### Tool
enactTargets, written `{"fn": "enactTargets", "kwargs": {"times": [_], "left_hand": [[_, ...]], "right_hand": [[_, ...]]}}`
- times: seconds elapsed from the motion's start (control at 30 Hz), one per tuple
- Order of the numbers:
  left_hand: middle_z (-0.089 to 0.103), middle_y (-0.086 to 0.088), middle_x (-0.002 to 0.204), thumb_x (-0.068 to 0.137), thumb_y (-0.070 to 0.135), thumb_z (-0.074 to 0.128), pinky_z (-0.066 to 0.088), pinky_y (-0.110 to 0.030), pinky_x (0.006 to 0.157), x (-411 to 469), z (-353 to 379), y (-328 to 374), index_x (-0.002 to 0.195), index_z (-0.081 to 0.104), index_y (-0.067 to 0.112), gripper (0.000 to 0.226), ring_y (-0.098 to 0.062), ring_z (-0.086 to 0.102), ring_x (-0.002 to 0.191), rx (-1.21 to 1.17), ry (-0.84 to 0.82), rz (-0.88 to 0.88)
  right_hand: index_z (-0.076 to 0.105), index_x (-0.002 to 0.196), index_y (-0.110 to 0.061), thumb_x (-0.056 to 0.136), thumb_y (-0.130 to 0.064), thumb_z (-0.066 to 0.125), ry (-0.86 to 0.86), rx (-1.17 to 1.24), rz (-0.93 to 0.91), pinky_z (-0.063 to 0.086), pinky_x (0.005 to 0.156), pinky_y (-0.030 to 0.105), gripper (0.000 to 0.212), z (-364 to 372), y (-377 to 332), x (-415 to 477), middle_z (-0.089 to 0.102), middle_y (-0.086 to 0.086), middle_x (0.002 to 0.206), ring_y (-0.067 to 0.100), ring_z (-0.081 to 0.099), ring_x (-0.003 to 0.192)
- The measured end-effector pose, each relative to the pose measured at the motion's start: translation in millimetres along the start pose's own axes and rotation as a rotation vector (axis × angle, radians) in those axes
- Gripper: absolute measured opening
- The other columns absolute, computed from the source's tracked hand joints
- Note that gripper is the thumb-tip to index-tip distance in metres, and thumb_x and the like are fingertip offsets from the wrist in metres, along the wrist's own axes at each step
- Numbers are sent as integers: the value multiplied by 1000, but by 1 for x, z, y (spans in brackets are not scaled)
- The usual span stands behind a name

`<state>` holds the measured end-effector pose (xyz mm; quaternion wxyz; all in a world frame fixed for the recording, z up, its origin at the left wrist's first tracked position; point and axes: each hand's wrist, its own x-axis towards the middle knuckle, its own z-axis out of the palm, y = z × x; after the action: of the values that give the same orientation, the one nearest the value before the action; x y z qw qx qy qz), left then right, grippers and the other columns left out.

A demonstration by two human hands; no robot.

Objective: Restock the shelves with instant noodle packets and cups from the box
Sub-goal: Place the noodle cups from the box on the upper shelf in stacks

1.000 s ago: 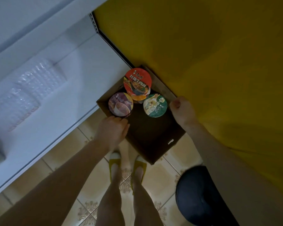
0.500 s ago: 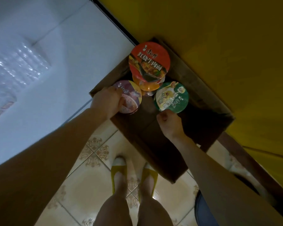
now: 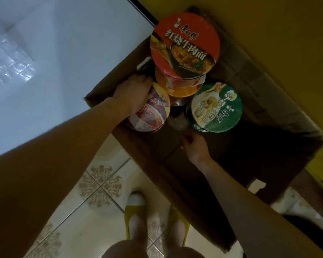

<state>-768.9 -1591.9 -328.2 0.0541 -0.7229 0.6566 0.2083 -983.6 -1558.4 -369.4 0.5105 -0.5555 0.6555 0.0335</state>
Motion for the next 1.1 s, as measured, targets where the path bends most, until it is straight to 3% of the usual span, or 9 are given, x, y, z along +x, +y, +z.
{"fn": "enactTargets", "kwargs": {"times": [0.23,0.37,0.5,0.6,0.87,1.0,1.1], "left_hand": [[49,-19,126,92,21,52,38,-44,97,-1,-5,0,128,48,4,40,-34,41,119,-16,58,52],[53,-17,121,91,16,54,40,-39,93,0,-12,-2,120,55,5,31,-32,47,115,-167,83,39],[58,-10,115,92,12,52,43,-21,71,-4,-17,-10,113,53,8,21,-21,55,105,-511,-12,8],[58,-3,110,94,12,50,42,-14,63,-12,-23,-15,114,50,9,21,-11,54,96,-638,-17,-8],[57,6,100,94,17,50,36,-1,59,-45,-32,-11,113,54,11,20,2,53,75,-513,253,44],[54,6,98,92,13,53,32,5,62,-47,-39,-17,112,55,7,21,-7,49,88,-447,364,-8],[54,7,99,90,13,56,31,6,63,-48,-46,-26,111,56,10,21,-7,49,92,-482,363,-67]], "right_hand": [[58,115,0,94,-13,49,-31,67,71,47,95,42,26,20,10,28,63,23,115,35,60,108],[58,112,4,94,-12,47,-24,72,62,47,94,42,26,27,12,38,62,26,114,38,59,107],[56,113,6,95,-12,46,-24,70,27,46,94,46,28,32,10,47,60,27,116,40,58,107],[55,115,6,96,-13,45,-37,65,1,46,94,47,29,36,8,54,59,27,117,40,57,108],[54,117,2,97,-22,44,-63,148,-10,46,93,45,33,40,6,67,59,23,117,35,57,107],[54,122,-2,95,-25,48,-66,180,-27,45,92,41,35,41,5,73,58,23,122,25,54,100],[52,125,-3,96,-24,48,-78,180,-28,45,94,40,36,41,3,74,57,22,125,33,56,112]]}}
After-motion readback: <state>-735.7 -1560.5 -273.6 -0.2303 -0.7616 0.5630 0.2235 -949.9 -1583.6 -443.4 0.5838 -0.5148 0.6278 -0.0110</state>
